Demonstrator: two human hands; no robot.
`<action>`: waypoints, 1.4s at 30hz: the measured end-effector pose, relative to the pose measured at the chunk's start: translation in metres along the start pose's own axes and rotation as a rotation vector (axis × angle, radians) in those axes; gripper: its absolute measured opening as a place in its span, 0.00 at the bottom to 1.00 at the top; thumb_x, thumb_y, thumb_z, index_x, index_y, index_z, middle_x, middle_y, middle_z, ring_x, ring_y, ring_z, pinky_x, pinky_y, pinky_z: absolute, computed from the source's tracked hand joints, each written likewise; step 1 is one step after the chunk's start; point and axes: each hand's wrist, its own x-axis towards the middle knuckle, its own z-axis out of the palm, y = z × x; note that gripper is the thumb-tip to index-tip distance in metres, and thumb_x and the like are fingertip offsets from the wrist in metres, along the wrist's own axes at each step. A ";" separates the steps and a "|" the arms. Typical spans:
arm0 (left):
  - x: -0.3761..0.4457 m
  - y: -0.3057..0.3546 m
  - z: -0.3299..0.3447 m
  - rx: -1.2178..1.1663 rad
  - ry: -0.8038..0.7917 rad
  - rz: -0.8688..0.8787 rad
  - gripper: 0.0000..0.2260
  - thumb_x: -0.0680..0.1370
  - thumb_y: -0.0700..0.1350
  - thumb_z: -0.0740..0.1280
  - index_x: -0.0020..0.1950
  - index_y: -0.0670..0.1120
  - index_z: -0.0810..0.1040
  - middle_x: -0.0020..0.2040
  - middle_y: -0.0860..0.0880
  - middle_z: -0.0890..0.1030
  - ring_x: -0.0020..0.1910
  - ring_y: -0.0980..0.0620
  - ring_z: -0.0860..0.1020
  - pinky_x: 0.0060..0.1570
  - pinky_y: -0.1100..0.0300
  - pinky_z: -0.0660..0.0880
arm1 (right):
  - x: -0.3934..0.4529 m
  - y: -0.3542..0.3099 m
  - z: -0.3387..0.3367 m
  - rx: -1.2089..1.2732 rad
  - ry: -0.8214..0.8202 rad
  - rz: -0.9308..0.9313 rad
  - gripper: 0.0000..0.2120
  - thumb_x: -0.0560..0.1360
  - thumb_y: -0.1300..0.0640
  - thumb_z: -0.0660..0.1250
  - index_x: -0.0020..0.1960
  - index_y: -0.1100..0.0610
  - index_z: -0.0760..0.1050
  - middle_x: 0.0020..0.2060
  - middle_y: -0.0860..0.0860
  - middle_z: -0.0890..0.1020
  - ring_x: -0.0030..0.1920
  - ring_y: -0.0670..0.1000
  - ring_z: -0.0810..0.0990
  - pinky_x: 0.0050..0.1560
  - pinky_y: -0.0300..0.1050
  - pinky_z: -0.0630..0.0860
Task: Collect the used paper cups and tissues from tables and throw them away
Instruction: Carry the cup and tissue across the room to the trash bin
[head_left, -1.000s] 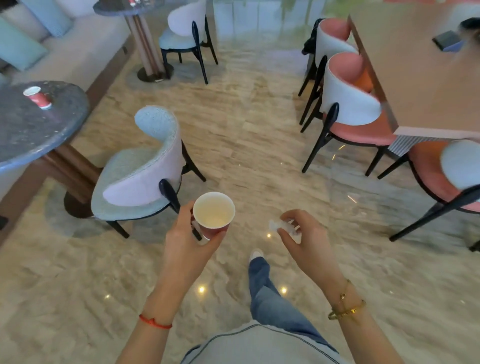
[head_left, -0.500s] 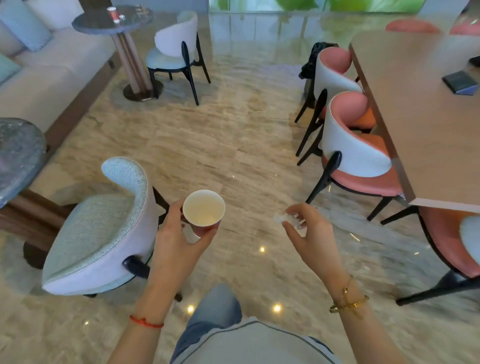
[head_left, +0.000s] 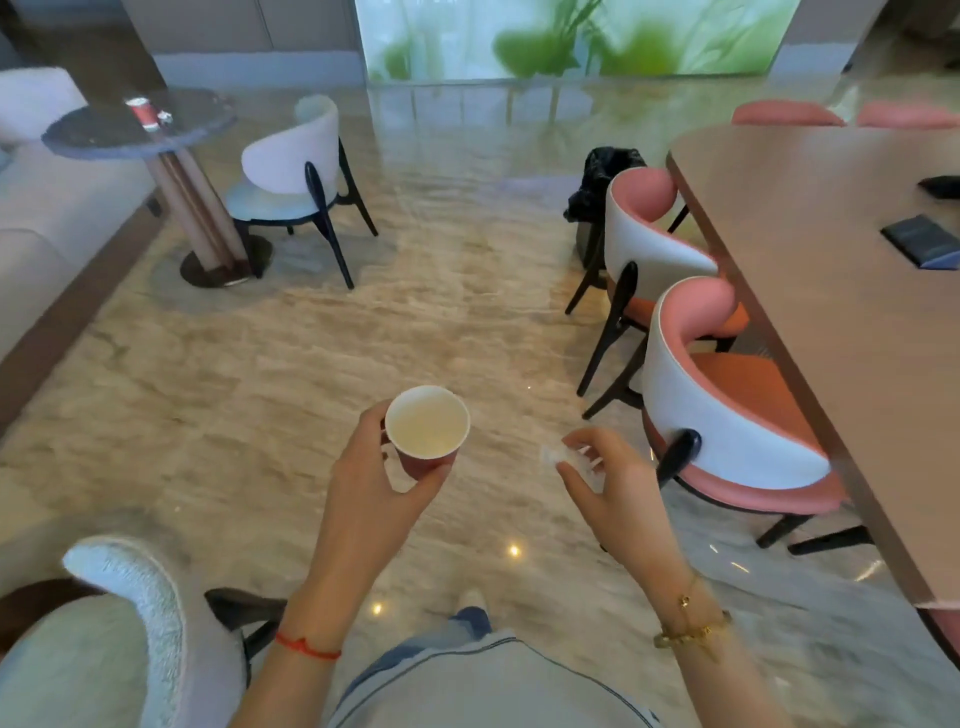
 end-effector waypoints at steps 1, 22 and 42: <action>0.026 0.002 0.004 -0.002 -0.008 0.008 0.29 0.66 0.54 0.77 0.60 0.67 0.66 0.55 0.69 0.73 0.55 0.66 0.75 0.46 0.74 0.71 | 0.024 0.001 0.002 0.002 0.005 0.005 0.11 0.74 0.56 0.70 0.55 0.52 0.74 0.49 0.44 0.78 0.46 0.40 0.75 0.46 0.25 0.69; 0.523 0.008 0.187 -0.015 -0.072 0.098 0.30 0.67 0.53 0.77 0.63 0.62 0.66 0.56 0.68 0.72 0.55 0.62 0.75 0.48 0.73 0.70 | 0.507 0.139 -0.015 -0.028 0.066 0.060 0.12 0.73 0.56 0.69 0.55 0.48 0.72 0.48 0.41 0.76 0.49 0.39 0.73 0.50 0.28 0.68; 0.953 -0.022 0.327 -0.003 -0.078 0.068 0.30 0.67 0.52 0.77 0.63 0.61 0.66 0.56 0.71 0.71 0.57 0.70 0.72 0.48 0.78 0.69 | 0.963 0.244 0.010 -0.025 0.028 0.054 0.11 0.75 0.58 0.69 0.56 0.53 0.74 0.48 0.43 0.76 0.48 0.40 0.73 0.48 0.28 0.67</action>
